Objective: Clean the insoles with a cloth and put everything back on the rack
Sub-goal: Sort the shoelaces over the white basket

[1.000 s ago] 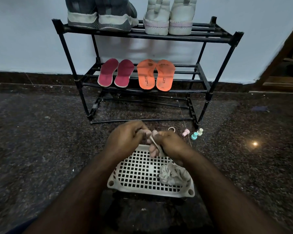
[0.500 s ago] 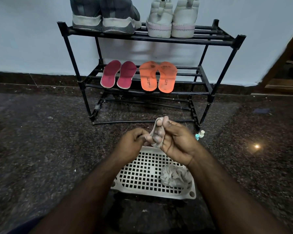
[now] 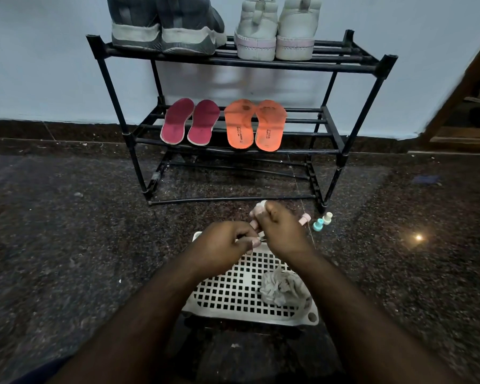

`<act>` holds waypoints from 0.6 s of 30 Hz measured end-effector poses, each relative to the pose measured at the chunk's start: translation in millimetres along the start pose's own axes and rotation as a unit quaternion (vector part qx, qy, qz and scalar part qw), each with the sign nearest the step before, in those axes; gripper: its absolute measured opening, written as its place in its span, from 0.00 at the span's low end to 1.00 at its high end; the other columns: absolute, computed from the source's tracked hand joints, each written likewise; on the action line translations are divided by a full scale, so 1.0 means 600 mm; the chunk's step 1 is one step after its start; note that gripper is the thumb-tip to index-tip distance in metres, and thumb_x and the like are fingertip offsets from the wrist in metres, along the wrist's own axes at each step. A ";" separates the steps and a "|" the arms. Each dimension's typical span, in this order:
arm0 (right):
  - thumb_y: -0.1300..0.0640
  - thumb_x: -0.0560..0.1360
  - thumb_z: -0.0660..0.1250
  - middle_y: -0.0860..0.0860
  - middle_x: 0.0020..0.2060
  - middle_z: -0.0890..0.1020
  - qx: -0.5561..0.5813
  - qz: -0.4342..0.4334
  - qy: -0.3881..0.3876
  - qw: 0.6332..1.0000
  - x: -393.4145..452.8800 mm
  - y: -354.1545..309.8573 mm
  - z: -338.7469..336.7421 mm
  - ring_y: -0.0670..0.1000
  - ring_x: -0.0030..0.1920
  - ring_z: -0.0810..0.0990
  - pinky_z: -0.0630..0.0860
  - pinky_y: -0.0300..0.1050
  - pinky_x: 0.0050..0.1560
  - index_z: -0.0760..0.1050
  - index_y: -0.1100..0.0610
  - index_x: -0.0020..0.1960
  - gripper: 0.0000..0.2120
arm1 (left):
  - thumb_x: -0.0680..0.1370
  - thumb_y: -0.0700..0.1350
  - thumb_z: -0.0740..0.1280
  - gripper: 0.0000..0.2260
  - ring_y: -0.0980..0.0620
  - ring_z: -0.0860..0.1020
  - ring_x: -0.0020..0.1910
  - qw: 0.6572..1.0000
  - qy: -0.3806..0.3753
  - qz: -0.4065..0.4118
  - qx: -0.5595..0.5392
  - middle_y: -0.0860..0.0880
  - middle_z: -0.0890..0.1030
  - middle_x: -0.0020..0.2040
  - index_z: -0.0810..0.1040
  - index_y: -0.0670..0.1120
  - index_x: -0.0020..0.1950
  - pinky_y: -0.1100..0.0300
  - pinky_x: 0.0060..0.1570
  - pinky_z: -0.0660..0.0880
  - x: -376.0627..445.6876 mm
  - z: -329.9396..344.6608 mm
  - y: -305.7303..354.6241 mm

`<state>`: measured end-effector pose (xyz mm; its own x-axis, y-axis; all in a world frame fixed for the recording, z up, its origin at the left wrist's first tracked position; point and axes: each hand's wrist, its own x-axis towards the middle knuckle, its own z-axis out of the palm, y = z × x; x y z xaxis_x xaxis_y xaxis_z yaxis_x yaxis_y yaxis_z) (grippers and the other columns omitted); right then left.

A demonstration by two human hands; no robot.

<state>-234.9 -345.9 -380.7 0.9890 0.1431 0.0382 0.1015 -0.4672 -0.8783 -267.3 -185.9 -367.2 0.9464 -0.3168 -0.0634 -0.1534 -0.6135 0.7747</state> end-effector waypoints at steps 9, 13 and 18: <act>0.48 0.84 0.54 0.56 0.28 0.76 0.231 0.190 -0.217 0.929 -0.016 -0.026 -0.007 0.53 0.29 0.75 0.77 0.55 0.50 0.77 0.64 0.48 0.22 | 0.77 0.45 0.72 0.04 0.57 0.84 0.45 0.990 0.103 0.020 -0.092 0.56 0.85 0.44 0.83 0.55 0.45 0.45 0.50 0.82 0.004 -0.034 -0.017; 0.47 0.83 0.56 0.55 0.28 0.71 0.315 0.181 -0.271 0.891 -0.019 -0.032 -0.012 0.52 0.27 0.70 0.78 0.54 0.50 0.77 0.65 0.48 0.22 | 0.79 0.43 0.70 0.03 0.51 0.84 0.46 0.981 0.083 0.011 -0.176 0.50 0.85 0.45 0.83 0.50 0.48 0.49 0.50 0.82 0.005 -0.033 -0.025; 0.50 0.82 0.58 0.54 0.28 0.70 0.343 0.178 -0.289 0.876 -0.022 -0.035 -0.019 0.52 0.27 0.69 0.80 0.52 0.47 0.78 0.63 0.46 0.18 | 0.80 0.40 0.68 0.06 0.45 0.83 0.50 0.932 0.032 -0.048 -0.358 0.38 0.85 0.51 0.83 0.44 0.54 0.50 0.56 0.80 0.001 -0.027 -0.019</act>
<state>-248.7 -348.2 -357.4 0.7049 0.6057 -0.3692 -0.4862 0.0336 -0.8732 -260.5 -167.4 -366.0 0.9647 -0.2270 -0.1335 0.1396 0.0109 0.9901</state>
